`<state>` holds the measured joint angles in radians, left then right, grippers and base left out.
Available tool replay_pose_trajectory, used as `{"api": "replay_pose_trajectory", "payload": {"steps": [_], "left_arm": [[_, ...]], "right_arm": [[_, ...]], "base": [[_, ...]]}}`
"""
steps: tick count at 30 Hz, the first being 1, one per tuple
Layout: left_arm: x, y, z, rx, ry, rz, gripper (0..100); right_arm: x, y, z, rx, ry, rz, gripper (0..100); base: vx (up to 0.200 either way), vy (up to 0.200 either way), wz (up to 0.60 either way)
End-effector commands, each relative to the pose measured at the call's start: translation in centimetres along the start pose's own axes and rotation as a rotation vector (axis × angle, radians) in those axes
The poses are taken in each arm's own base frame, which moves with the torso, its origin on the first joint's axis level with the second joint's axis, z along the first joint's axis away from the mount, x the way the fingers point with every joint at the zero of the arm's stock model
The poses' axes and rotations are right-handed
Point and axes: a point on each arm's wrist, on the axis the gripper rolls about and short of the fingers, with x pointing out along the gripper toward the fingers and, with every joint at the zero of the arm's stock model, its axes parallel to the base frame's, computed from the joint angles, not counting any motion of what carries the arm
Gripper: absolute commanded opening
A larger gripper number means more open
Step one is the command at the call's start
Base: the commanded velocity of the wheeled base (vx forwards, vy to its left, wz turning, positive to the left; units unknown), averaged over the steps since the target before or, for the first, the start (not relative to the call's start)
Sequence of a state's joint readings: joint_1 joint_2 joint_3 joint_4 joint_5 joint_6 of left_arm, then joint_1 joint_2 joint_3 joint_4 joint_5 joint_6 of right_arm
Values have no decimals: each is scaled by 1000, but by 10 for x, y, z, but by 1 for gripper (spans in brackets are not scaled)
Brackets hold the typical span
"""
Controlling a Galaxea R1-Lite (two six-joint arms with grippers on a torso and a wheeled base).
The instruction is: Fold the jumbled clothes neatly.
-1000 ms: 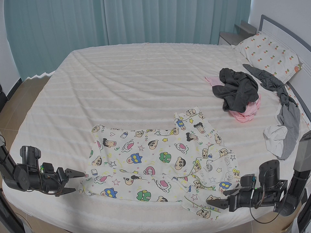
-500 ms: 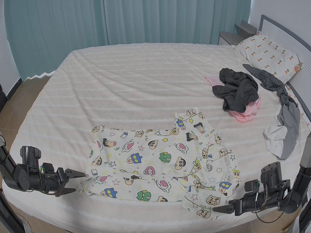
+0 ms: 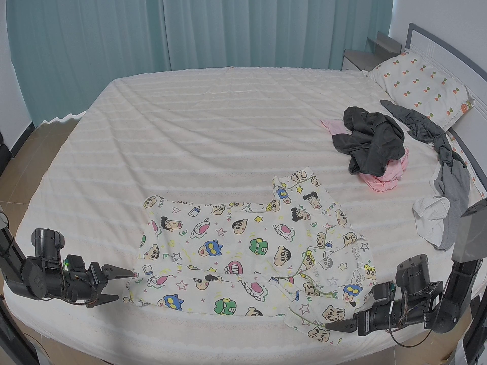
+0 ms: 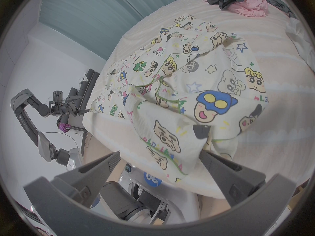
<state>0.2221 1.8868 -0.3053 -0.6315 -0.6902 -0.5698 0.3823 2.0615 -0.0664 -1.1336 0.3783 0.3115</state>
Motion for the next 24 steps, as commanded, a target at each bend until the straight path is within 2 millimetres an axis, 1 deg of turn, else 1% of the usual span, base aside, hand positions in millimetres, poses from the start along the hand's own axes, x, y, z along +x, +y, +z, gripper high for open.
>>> {"api": "replay_pose_trajectory", "payload": {"steps": [1,6,7,14,17,23,24], "left_arm": [[0,1,0,-3,2,1,100],[1,1,0,-4,4,3,100],[1,1,0,-4,4,3,100],[1,1,0,-4,4,3,100],[1,1,0,-4,4,3,100],[1,1,0,-3,3,2,100],[1,1,0,-3,3,2,100]], "right_arm": [[10,-2,5,5,-2,1,100],[15,-3,11,40,-19,6,100],[17,-4,13,48,-21,6,0],[14,-9,16,86,-47,-5,0],[9,-14,19,106,-106,-10,0],[1,-19,25,127,-192,-6,0],[-1,-20,28,131,-227,0,0]], "base": [[0,0,0],[0,0,0],[0,0,0],[0,0,0],[0,0,0],[0,0,0],[0,0,0]]}}
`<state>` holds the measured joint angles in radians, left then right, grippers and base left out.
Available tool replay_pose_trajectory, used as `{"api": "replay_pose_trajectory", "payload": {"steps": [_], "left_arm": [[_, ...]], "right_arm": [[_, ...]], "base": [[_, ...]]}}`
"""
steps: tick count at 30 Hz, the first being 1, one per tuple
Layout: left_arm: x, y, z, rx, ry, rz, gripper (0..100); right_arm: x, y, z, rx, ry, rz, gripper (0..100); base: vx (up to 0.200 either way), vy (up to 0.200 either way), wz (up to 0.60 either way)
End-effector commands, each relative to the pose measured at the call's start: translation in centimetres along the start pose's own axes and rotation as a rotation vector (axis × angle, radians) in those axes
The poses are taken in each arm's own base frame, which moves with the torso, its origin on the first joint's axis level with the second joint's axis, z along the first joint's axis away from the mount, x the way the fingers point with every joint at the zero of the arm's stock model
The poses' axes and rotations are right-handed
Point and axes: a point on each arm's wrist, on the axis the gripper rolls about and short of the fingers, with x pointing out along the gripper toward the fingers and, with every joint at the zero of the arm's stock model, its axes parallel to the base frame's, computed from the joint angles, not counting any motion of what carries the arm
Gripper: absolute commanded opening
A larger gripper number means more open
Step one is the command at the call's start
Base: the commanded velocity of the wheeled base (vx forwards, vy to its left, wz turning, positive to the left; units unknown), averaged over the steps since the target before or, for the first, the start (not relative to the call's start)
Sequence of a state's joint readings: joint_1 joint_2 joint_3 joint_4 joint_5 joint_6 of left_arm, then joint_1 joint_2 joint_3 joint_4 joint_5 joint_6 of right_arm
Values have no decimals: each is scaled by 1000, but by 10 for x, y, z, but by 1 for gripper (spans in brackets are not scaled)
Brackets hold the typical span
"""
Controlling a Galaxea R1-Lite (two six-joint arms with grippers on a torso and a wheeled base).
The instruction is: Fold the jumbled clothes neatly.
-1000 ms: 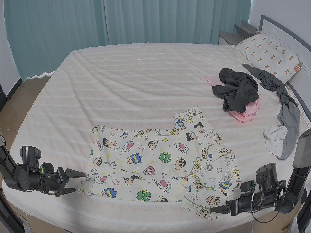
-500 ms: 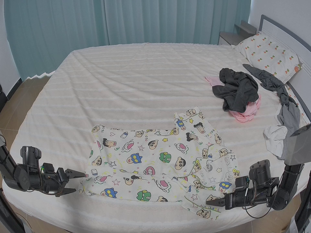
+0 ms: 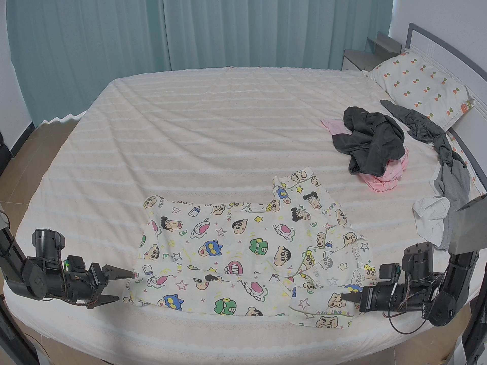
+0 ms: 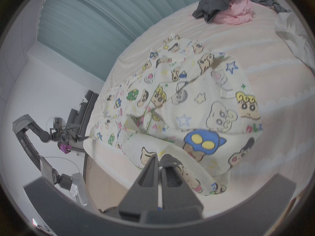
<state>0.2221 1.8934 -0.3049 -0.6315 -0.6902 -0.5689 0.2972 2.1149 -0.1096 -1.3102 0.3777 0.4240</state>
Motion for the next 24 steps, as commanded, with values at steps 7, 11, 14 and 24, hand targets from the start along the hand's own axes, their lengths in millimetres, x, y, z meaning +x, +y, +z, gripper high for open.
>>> {"api": "replay_pose_trajectory", "payload": {"steps": [7,11,14,24], "left_arm": [[0,0,0,1,-2,-1,100],[0,0,0,1,-2,-1,100],[-1,-1,0,2,-3,-2,100],[0,0,0,1,-2,-1,100]], "right_arm": [[-7,-5,18,35,-162,25,0],[0,-9,19,42,-163,16,0],[6,-16,22,48,-172,5,0],[19,-32,41,48,-215,36,0]], "base": [[0,0,0],[0,0,0],[0,0,0],[0,0,0]]}}
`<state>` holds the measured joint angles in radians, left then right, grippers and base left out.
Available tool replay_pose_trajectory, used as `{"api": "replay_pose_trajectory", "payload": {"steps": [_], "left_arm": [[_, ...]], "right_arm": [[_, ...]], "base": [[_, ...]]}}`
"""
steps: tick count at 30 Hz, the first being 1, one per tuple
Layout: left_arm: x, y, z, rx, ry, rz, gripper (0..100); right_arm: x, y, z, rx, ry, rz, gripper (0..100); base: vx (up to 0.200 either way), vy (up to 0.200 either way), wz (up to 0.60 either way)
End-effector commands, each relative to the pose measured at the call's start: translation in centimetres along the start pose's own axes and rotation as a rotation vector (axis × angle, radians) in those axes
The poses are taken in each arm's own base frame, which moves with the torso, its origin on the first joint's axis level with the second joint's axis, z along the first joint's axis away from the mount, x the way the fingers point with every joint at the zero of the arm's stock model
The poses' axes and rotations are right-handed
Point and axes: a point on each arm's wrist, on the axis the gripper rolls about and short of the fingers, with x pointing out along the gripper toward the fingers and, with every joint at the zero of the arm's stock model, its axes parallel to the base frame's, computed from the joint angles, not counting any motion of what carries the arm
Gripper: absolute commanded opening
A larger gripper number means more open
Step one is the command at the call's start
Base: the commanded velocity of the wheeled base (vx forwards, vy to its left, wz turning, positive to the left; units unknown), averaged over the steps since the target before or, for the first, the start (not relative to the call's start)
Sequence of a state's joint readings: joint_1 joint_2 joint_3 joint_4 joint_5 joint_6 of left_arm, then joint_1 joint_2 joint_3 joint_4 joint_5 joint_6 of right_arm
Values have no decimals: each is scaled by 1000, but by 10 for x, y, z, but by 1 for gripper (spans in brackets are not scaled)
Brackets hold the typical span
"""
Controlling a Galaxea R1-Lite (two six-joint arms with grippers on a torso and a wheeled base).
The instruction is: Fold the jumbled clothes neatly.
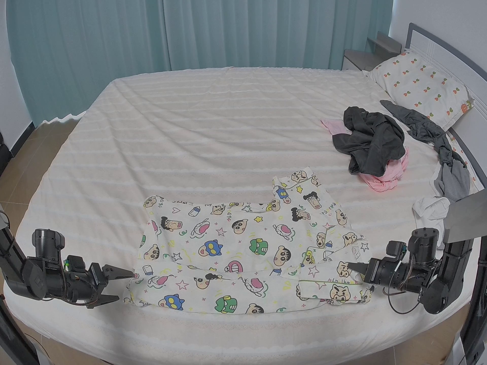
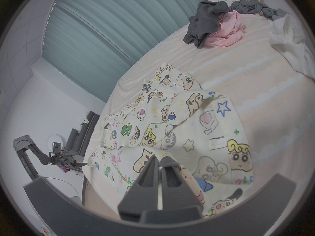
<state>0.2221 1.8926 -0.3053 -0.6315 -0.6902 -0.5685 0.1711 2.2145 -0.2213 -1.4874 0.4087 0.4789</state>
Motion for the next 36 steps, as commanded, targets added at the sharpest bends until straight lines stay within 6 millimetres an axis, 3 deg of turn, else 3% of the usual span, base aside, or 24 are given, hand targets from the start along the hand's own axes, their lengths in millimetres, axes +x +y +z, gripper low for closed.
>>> {"api": "replay_pose_trajectory", "payload": {"steps": [1,5,6,14,18,23,27,34,36], "left_arm": [[0,0,0,0,-1,-1,100],[0,0,0,1,-2,-1,100],[0,0,0,1,-2,-1,100],[-1,-3,2,7,-19,-12,100],[-1,-4,3,16,-27,-16,100],[3,-4,4,27,-30,-9,100],[18,-3,5,37,5,8,100],[53,-9,-12,140,-8,141,100],[53,-12,-15,156,-11,125,100]], "right_arm": [[6,-4,4,-1,-3,19,0],[9,-5,5,-3,-6,22,0],[10,-5,5,-2,-4,21,100],[3,-13,14,5,-61,-13,100],[-9,-13,25,0,-145,-32,100],[-20,-5,18,5,-137,-33,100],[-23,1,16,20,-130,-24,100],[-24,0,14,56,-124,-27,100],[-25,1,12,58,-116,-29,100]], "base": [[0,0,0],[0,0,0],[0,0,0],[0,0,0],[0,0,0],[0,0,0],[0,0,0],[0,0,0],[0,0,0]]}}
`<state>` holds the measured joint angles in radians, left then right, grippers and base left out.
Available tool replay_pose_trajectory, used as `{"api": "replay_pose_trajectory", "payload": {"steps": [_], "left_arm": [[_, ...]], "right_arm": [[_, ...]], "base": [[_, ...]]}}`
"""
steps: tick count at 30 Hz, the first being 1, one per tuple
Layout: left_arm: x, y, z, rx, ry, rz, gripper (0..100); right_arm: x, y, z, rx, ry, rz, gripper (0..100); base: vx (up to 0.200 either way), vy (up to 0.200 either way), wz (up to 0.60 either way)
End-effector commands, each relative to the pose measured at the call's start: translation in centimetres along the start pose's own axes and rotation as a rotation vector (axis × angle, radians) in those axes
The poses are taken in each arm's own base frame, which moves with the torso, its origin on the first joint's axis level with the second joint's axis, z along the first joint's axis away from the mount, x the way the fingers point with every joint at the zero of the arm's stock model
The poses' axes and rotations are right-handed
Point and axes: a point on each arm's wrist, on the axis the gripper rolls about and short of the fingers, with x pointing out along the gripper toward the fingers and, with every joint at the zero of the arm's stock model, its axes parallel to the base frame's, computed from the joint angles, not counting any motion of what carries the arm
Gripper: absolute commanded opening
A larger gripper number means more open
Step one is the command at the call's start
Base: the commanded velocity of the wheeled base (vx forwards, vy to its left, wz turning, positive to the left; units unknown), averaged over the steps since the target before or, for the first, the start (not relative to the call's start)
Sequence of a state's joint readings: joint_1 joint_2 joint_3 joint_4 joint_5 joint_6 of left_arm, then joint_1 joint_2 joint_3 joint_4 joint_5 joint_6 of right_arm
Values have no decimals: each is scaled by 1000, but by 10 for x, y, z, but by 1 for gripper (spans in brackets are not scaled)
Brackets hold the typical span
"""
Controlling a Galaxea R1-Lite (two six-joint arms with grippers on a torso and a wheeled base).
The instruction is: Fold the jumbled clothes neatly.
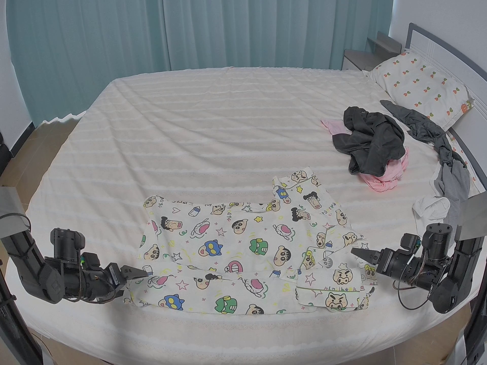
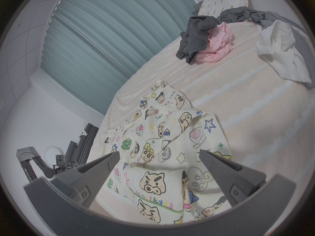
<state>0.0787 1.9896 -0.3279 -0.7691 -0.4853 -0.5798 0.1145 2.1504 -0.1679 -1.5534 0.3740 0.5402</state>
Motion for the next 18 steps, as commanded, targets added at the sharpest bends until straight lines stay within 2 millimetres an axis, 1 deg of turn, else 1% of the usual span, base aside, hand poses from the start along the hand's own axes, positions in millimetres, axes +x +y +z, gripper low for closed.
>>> {"api": "replay_pose_trajectory", "payload": {"steps": [1,3,5,7,8,9,12,16,18], "left_arm": [[16,-4,-16,44,43,14,100],[14,-6,-17,63,39,14,100],[14,-10,-13,119,-29,37,100],[14,-10,-13,120,-35,39,100],[15,-15,-4,162,-130,54,100],[15,-15,-4,162,-130,54,100],[18,-22,9,180,-179,36,100],[21,-27,18,218,-207,23,100],[22,-27,19,225,-208,23,100]], "right_arm": [[-4,2,-1,4,0,6,100],[-4,2,-2,5,5,7,100],[-5,4,-5,4,18,12,100],[-5,4,-5,3,19,13,100],[-5,5,-6,0,25,16,100],[-5,5,-6,0,25,16,100],[-6,5,-8,0,31,14,100],[-5,5,-7,-1,30,14,100],[-5,5,-7,-1,30,14,100]], "base": [[0,0,0],[0,0,0],[0,0,0],[0,0,0],[0,0,0],[0,0,0],[0,0,0],[0,0,0],[0,0,0]]}}
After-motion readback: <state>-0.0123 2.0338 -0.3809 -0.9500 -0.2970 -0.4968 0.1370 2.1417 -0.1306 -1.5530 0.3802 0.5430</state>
